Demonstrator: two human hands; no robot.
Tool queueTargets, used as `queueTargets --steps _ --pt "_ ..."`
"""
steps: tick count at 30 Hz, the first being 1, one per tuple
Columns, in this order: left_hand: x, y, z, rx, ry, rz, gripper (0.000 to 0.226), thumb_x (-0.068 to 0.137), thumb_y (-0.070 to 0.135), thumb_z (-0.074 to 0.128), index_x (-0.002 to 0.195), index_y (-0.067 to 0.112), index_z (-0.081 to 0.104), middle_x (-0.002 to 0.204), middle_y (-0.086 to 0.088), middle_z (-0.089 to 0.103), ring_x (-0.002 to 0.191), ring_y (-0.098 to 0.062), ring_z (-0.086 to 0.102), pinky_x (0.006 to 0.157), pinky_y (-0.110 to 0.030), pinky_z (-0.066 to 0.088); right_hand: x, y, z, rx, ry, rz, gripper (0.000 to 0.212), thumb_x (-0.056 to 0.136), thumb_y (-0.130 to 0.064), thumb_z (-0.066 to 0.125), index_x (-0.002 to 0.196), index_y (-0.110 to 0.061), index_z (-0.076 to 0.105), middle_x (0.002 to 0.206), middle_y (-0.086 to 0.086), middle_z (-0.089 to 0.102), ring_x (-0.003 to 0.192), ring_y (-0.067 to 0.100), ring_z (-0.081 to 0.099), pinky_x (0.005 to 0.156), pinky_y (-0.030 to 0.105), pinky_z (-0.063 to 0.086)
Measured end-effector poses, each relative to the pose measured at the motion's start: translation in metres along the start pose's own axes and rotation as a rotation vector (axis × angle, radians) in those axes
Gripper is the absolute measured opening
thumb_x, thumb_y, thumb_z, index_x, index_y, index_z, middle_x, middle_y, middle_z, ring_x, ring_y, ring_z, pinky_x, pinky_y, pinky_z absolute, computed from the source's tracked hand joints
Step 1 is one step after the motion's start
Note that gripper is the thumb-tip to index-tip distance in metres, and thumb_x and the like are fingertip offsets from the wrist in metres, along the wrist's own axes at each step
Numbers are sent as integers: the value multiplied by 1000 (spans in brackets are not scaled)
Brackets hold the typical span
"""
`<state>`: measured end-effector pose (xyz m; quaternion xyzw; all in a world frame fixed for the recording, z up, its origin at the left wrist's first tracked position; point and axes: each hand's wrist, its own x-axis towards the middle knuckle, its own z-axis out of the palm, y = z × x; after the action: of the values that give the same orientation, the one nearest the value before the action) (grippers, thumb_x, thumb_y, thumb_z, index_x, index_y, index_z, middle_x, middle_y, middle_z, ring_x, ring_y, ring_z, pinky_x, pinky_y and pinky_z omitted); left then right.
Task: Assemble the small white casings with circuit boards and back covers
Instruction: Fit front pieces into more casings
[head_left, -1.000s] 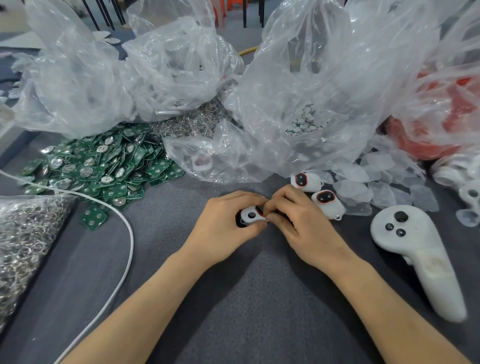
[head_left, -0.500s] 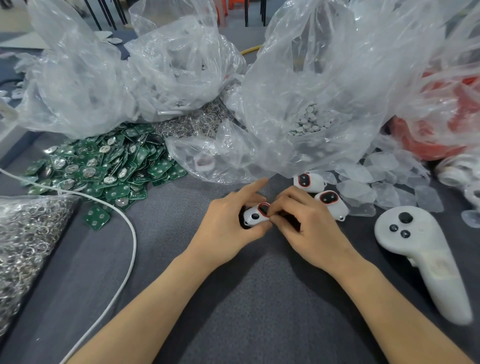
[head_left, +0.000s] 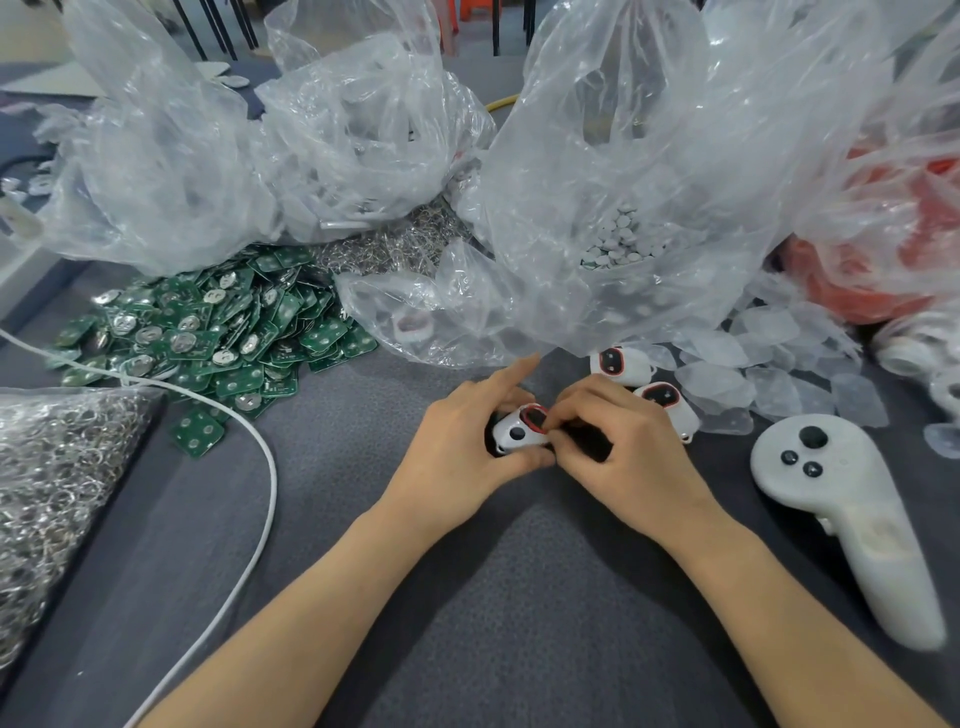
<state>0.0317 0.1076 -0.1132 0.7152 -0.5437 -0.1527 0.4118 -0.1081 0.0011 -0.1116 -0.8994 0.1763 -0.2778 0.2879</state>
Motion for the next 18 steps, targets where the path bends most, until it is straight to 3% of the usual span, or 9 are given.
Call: queueTargets --steps 2,5,9,13,15,18 --pt "0 -2 1 35 -3 12 77 71 36 82 131 52 36 105 22 64 95 5 50 83 -5 35 0 -1 1 -25 3 -4 9 77 2 72 82 -5 70 85 2 63 80 13 60 75 19 46" --pt "0 -3 2 75 -42 38 78 69 40 82 137 35 44 103 16 62 86 12 45 79 -3 32 0 -3 2 -49 16 13 8 77 -7 77 80 -3 70 83 4 64 77 18 61 73 26 47" --pt "-1 -3 1 61 -57 55 71 73 34 81 136 29 49 96 11 60 82 -2 56 79 -6 38 2 -3 1 -49 42 59 13 76 -10 79 83 -3 72 84 4 66 79 18 62 74 31 49" --pt "-2 -4 -2 85 -52 61 63 79 5 66 137 23 50 93 13 56 76 -10 56 76 -9 41 3 -2 -1 38 70 155 29 73 -11 81 100 -11 70 83 -5 63 72 3 58 72 11 45" --pt "-2 -3 -1 102 -99 66 67 80 5 63 141 23 45 103 10 60 74 -8 53 74 -7 39 5 -1 -3 35 73 167 25 73 -12 81 97 -12 73 82 -5 62 71 0 56 70 6 40" --pt "-2 -4 1 108 -148 79 70 84 10 64 146 25 35 115 12 61 77 10 49 74 -2 33 4 -1 -4 23 69 164 20 72 -11 81 92 -12 75 80 -2 63 71 0 57 69 4 38"
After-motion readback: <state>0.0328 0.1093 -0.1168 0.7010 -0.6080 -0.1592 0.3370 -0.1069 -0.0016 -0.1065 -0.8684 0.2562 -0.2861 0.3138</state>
